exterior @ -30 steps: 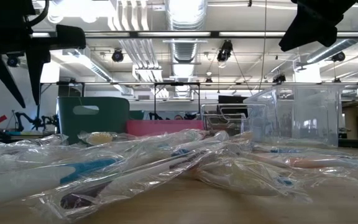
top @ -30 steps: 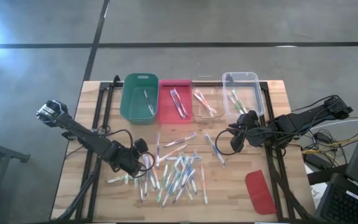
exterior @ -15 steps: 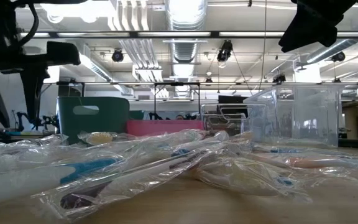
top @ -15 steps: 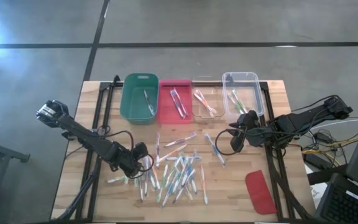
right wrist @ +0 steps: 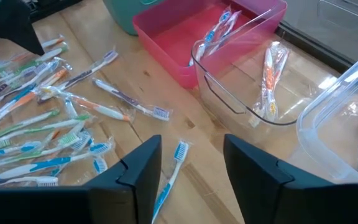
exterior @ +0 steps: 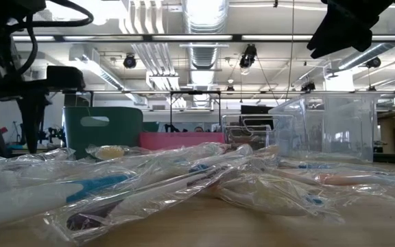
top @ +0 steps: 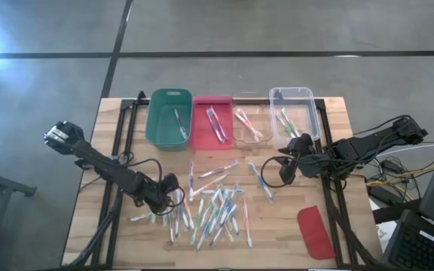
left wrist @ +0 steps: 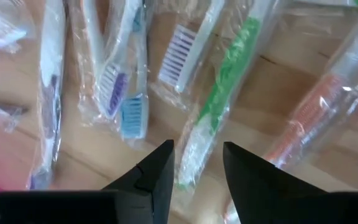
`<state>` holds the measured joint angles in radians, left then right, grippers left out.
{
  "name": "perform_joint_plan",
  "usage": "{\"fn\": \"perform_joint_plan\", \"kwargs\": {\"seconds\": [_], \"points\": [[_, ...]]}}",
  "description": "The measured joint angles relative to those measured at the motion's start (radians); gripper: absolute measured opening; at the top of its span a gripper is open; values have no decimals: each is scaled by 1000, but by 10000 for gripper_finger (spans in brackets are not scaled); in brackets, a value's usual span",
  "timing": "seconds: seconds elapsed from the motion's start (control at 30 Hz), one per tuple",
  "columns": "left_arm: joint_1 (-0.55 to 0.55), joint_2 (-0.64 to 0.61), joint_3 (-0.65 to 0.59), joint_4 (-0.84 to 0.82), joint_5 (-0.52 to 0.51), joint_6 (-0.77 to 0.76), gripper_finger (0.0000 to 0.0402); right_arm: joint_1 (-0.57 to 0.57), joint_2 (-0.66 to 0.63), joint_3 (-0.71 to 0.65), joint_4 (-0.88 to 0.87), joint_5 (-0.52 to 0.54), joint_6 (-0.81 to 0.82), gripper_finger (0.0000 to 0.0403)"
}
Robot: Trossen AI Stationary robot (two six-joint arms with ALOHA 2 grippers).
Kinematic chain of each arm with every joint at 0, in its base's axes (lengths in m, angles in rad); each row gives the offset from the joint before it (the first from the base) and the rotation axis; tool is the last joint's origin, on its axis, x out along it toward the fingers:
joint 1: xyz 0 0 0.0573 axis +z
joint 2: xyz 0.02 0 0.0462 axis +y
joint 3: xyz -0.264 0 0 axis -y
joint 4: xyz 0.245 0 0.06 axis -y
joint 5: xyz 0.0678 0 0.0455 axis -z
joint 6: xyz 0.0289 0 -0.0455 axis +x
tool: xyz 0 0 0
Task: Pick & Place Toothbrushes
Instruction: Put the green toothbrush into the white bin
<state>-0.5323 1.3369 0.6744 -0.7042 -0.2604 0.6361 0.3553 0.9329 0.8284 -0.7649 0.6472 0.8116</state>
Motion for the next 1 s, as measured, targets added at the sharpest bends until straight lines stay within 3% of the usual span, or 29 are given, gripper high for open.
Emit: {"fn": "perform_joint_plan", "kwargs": {"seconds": [0.4, 0.6, 0.83, 1.0], "points": [[0, 31, -59, 78, 8, 94, 137, 0, 0, 0, 0, 0, 0, 190], [0, 70, -58, 82, 13, 221, 99, 0, 0, 0, 0, 0, 0, 190], [0, 69, -37, 60, 16, 265, 41, 0, 0, 0, 0, 0, -3, 169], [1, 70, 22, 37, 0, 283, 28, 0, 0, 0, 0, 0, -1, 151]]}}
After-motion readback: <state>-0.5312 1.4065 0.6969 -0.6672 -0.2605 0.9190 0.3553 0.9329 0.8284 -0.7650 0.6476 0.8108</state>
